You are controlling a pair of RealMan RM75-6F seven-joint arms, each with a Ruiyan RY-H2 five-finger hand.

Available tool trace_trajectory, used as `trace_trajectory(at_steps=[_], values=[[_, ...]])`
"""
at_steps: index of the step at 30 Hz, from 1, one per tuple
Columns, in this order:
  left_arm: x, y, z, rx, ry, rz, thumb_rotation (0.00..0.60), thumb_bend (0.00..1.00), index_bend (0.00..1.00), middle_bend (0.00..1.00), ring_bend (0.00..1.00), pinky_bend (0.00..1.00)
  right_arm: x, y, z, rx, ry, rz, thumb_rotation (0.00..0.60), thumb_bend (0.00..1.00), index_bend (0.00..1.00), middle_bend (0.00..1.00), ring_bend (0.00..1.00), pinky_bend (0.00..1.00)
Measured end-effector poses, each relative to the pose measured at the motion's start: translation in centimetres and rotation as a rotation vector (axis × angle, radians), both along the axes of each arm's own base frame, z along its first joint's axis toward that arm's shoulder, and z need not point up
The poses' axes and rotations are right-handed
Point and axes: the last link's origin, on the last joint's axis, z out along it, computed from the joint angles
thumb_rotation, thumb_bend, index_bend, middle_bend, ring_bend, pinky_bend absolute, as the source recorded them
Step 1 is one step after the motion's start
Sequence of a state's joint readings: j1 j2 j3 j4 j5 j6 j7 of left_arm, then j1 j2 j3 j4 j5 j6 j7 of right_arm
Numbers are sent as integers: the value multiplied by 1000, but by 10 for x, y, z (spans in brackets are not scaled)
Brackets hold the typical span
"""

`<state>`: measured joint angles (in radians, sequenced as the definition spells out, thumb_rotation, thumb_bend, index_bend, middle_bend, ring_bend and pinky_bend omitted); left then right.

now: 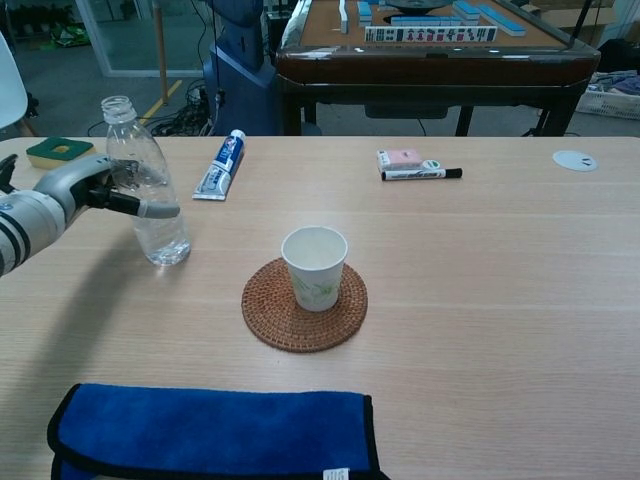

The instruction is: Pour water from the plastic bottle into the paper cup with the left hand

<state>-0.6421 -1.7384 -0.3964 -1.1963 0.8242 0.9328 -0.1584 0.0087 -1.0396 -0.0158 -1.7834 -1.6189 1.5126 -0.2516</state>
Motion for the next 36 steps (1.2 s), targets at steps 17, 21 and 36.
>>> trace_trajectory(at_steps=[17, 21, 36], values=[[1, -6, -4, 76, 15, -15, 600, 61, 643, 554, 400, 359, 0, 1, 1, -3, -5, 4, 600, 348, 428, 354, 307, 571], [5, -10, -2, 98, 11, -51, 600, 61, 681, 610, 446, 466, 1, 1, 2, -5, -7, 5, 600, 348, 428, 354, 307, 570], [27, -40, 10, 88, 242, -218, 600, 60, 704, 647, 475, 502, 1, 2, -1, 2, -4, 8, 600, 348, 428, 354, 307, 571]])
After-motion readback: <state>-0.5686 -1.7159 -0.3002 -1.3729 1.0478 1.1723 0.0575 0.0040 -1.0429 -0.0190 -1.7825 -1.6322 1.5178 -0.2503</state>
